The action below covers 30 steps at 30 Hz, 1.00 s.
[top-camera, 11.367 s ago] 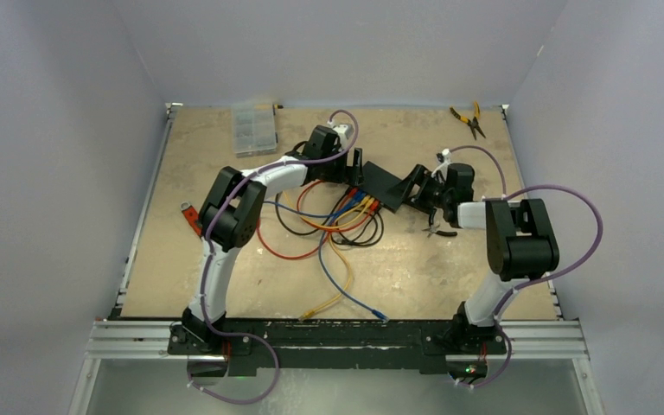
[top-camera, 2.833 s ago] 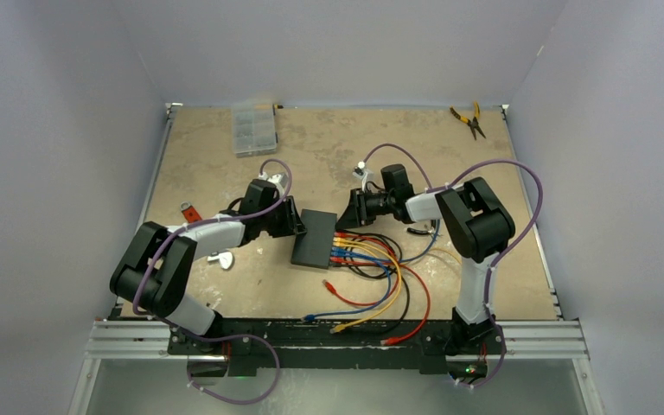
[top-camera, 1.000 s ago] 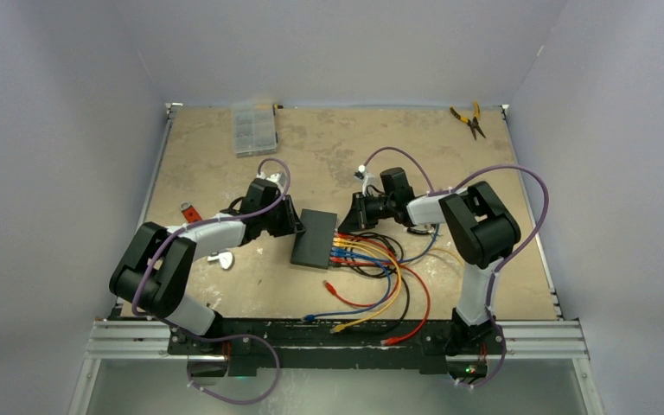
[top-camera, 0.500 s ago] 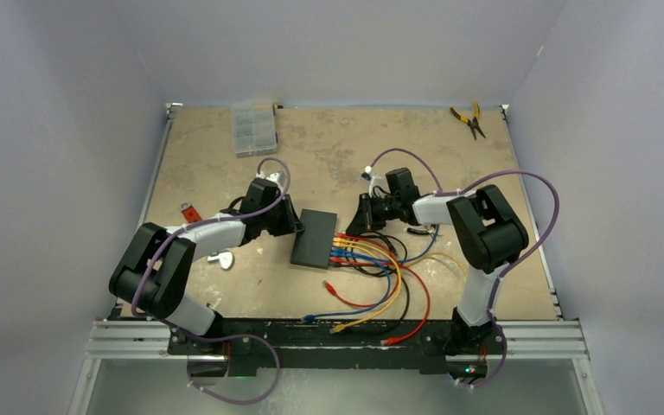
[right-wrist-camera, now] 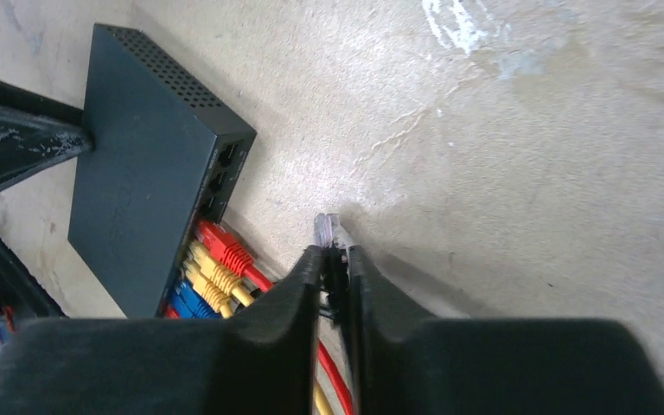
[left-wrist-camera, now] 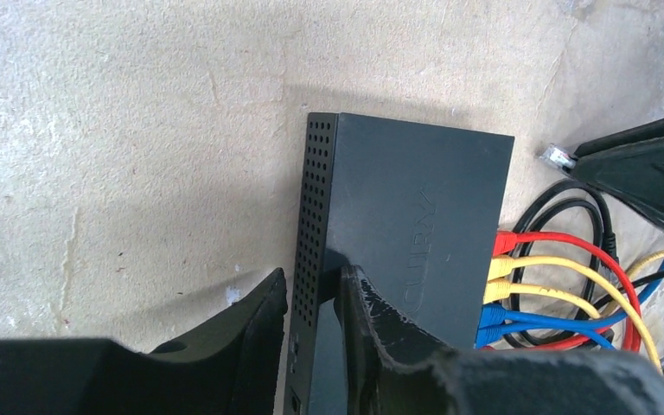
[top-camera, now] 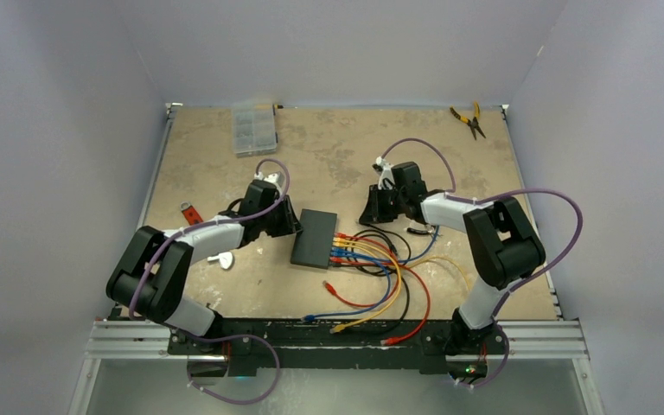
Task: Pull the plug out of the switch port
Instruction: Place the connector at the center of the board, then pick up the connector from the center of the board.
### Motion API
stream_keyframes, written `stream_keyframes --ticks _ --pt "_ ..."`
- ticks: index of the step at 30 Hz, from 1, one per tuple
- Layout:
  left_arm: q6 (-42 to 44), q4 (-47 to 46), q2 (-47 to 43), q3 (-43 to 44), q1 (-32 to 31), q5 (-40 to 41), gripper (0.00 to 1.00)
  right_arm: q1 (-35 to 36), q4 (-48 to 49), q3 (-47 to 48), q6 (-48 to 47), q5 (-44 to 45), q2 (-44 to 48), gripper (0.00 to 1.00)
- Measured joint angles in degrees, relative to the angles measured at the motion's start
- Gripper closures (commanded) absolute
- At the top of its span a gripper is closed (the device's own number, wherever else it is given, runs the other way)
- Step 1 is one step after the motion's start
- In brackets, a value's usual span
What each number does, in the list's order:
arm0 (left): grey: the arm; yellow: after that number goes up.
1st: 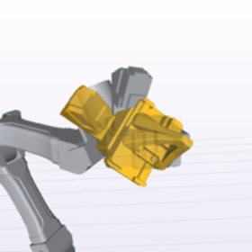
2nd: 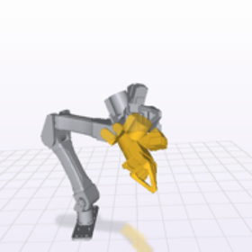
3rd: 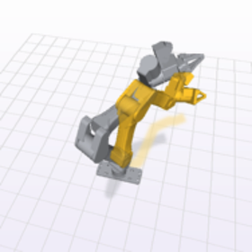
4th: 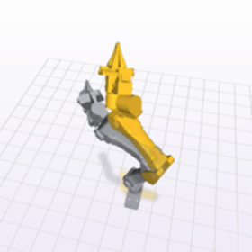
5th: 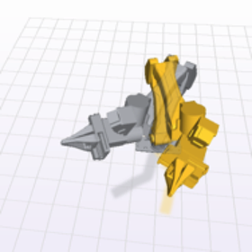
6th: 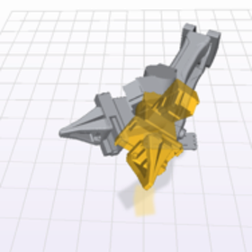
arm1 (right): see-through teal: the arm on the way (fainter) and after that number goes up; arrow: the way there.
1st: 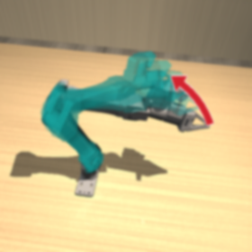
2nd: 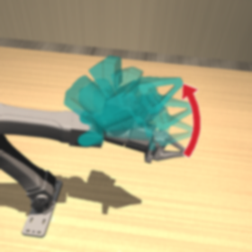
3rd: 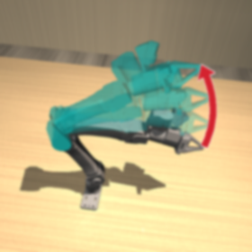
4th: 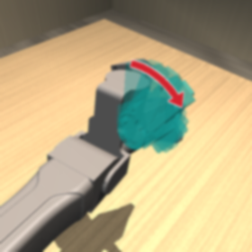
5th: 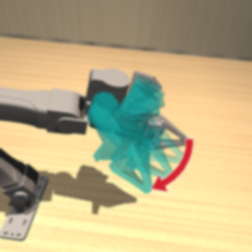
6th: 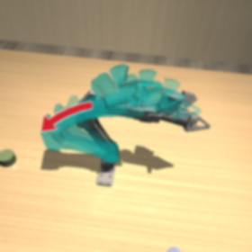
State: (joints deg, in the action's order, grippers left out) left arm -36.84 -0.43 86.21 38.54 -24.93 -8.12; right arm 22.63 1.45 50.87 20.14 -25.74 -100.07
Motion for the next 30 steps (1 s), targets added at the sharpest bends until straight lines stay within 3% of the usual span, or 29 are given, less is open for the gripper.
stream_keyframes --ticks 3,7,30 --pt "0.2 0.0 -0.5 -0.5 0.0 0.6 0.65 -0.1 -1.2 0.3 -0.7 2.9 1.4 0.56" --pt "1.0 -0.1 -1.7 -1.6 0.1 0.9 0.59 -0.2 -2.3 0.3 -1.1 5.8 2.6 0.46" --pt "3.3 2.7 -7.2 -4.7 0.2 1.1 0.29 2.6 -14.9 -0.7 -2.4 16.1 10.1 0.36"
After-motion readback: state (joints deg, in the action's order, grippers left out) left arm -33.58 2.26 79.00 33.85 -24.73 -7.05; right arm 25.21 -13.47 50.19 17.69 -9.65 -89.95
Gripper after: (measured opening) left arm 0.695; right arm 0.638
